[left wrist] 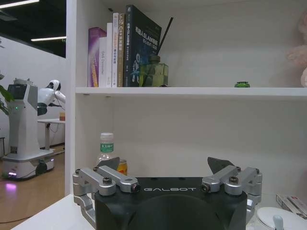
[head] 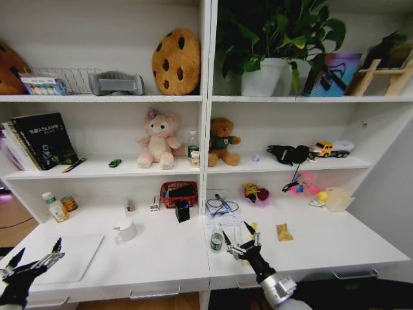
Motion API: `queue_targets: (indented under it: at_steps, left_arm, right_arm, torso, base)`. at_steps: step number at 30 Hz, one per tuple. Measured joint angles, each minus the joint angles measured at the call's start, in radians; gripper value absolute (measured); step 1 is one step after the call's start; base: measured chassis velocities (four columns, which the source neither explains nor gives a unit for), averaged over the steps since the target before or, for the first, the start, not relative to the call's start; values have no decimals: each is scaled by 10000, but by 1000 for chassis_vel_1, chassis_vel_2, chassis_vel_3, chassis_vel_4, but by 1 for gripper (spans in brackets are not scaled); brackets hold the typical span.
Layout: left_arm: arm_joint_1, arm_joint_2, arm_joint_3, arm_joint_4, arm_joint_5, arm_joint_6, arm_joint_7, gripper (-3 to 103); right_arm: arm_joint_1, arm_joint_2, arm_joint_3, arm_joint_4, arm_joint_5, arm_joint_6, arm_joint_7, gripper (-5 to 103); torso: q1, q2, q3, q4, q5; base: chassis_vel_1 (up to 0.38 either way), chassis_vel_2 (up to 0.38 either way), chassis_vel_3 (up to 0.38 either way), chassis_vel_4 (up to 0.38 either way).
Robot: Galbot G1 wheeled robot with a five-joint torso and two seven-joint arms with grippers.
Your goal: Organize the objects on the table.
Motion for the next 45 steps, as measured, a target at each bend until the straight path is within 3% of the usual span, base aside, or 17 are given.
queue_targets:
  at_steps: [7,12,14,15,18,20,30,32,36,38,45]
  left_arm:
    - [0,0,0,0,0,0,-1,100]
    - [0,0,1,0,0,0,-1,100]
    - [1,0,1,0,0,0,-1,100]
    - [0,0,1,0,0,-1,-1,100]
    - [0,0,1,0,0,-1,-2,100]
    - [0,0,1,0,0,0,-1,100]
    - [1,0,1,0,0,0,-1,100]
    - [0,0,1,0,0,0,-1,100]
    - [0,0,1,0,0,0,-1,100]
    - [0,0,2,1,0,0,-2,100]
    - [0,0,1,0,0,0,-1,100]
  right_arm:
    - [1331,-106,-1093,-1011,729,-191,277,81]
    - [1997,10,-1625,-1510,1122,-310,571,59]
    - [2038,22,-1650,-1532,1135,-310,580,59]
    - [2055,29,-1655,-1535,1149,-310,595,48]
    - [2027,30,-1594,-1526,1149,-304,600,42]
    - [1970,29,-1484,-1494,1146,-280,605,32]
    - [1205,-13,-852,-687,1052,-250,740,30]
    - [5,-140,54,420,1020,-267,1057,30]
    - [-1150,-227,790,1286,852,-258,1297,30]
    - [-2584,-144,1508,2182,441,-209,1485,30]
    - [-5477,299,2616,3458,-798,207,1874,30]
  torso:
    - [1,0,1,0,-1]
    - [1,-1,1,0,0]
    - [1,-1,0,-1,0]
    - [1,0,0,-1,0]
    - [1,0,0,-2,0]
    - [1,0,0,-2,0]
    - [1,0,0,0,1]
    - [1,-1,-1,-2,0]
    - [0,0,-1,-2,1]
    - [0,0,-3,-4,0]
    - [-1,1,-2,-3,-1]
  base:
    - [0,0,0,0]
    - [0,0,0,0]
    - [0,0,0,0]
    - [0,0,0,0]
    - [0,0,0,0]
    - [0,0,0,0]
    - [0,0,0,0]
    - [0,0,0,0]
    - [0,0,0,0]
    - [0,0,0,0]
    - [0,0,0,0]
